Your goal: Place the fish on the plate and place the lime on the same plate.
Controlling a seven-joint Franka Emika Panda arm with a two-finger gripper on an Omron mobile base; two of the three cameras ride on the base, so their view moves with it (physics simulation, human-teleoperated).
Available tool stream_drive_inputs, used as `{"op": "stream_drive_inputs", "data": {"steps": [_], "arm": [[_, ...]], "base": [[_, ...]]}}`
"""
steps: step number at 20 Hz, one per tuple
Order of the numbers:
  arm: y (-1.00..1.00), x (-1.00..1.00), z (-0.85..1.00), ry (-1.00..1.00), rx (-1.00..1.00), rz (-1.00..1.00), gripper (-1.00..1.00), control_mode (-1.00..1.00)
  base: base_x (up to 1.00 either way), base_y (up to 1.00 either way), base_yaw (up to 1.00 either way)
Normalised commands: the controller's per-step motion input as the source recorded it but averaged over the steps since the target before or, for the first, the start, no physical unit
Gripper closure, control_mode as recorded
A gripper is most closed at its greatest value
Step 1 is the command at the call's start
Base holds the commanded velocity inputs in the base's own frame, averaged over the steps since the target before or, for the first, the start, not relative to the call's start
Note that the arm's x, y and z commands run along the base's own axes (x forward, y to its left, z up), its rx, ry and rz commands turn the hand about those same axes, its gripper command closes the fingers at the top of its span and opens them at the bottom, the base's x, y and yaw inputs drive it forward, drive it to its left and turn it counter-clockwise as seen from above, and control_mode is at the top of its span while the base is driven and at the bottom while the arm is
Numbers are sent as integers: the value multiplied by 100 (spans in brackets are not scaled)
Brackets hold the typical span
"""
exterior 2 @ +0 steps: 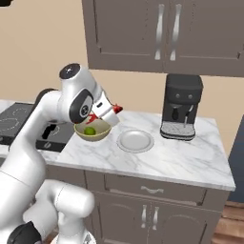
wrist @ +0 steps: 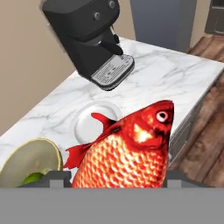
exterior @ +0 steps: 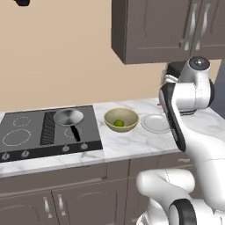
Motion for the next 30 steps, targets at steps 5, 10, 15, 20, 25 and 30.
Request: {"op": "stream_drive_inputs", "data": {"steps": [5,10,15,20,25,30], "arm": [[0,0,0,0,0,0,100,100],[0,0,0,0,0,0,100,100],[0,7,0,0,0,0,100,-100],[-11,3,0,4,1,15,100,-100],[-8,0,-9,12,3,26,100,-100],[5,0,-18,5,0,7,100,-100]], "base": [[27,-37,15],[52,1,2],[44,1,0],[0,0,0],[0,0,0],[0,0,0]]}}
